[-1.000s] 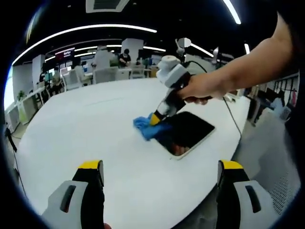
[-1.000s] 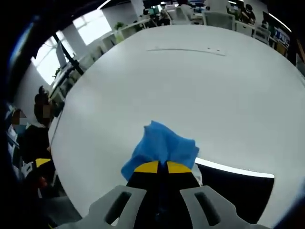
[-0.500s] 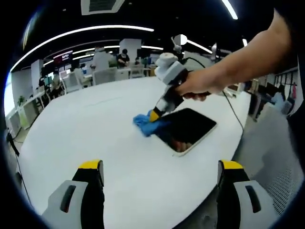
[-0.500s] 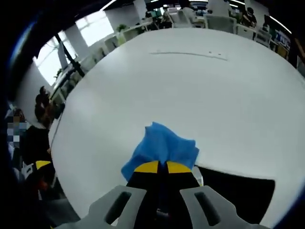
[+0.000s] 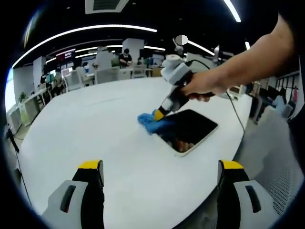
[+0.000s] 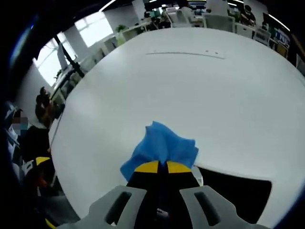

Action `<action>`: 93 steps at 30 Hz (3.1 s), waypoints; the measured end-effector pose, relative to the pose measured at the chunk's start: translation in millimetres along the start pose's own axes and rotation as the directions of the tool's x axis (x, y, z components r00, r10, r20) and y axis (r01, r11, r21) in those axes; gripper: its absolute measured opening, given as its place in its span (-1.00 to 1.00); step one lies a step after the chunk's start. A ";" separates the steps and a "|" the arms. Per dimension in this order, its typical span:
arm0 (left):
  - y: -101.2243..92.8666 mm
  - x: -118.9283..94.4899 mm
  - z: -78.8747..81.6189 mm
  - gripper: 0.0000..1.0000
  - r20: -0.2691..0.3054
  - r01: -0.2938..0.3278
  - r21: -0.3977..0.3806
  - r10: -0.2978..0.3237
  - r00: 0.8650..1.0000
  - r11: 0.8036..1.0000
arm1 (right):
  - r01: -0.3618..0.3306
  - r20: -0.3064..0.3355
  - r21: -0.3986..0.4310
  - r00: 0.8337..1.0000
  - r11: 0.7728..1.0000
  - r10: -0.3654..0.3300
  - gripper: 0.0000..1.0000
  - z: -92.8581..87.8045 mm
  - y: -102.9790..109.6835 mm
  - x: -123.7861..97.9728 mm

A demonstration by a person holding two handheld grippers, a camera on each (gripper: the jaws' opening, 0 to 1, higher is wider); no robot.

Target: Wipe the mirror surface with the cleaning cloth until all visible marks leave the cleaned area.

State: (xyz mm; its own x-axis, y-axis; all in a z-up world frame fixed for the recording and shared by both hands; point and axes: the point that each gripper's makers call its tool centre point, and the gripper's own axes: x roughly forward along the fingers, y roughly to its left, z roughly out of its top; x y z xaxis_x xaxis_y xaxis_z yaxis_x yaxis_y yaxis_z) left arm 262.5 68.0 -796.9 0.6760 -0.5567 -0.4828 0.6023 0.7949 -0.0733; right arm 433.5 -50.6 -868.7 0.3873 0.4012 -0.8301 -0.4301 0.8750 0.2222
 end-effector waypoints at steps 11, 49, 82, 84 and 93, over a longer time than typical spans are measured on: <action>2.5 -2.8 5.5 0.99 0.032 -0.009 -0.008 0.009 0.999 1.000 | 0.035 0.004 -0.005 0.999 0.999 -0.035 -1.00 -10.4 -28.0 -15.5; 1.5 -2.0 -0.6 0.99 0.013 0.005 0.021 -0.005 1.000 1.000 | 0.073 -0.002 0.002 0.997 0.997 -0.073 -1.00 -15.6 -41.7 -21.6; 5.4 0.5 -3.5 0.99 -0.009 -0.013 0.021 0.013 1.000 1.000 | 0.088 0.001 -0.014 0.996 0.996 -0.088 -1.00 -62.7 -9.7 -42.2; 5.2 0.6 -3.7 0.99 -0.011 -0.014 0.024 0.014 1.000 1.000 | 0.084 0.005 0.000 0.996 0.996 -0.084 -1.00 -63.8 -9.2 -42.6; 1.1 2.5 -7.2 0.99 -0.030 0.010 0.020 -0.010 0.999 1.000 | 0.062 0.023 0.022 0.998 0.998 -0.062 -1.00 -77.2 -2.1 -48.4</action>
State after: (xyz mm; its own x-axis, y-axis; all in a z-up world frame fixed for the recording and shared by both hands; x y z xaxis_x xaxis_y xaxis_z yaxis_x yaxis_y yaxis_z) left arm 261.7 69.2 -804.4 0.6570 -0.5570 -0.5081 0.6177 0.7840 -0.0607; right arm 352.7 -92.8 -868.4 0.4324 0.3522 -0.8301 -0.3869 0.9040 0.1820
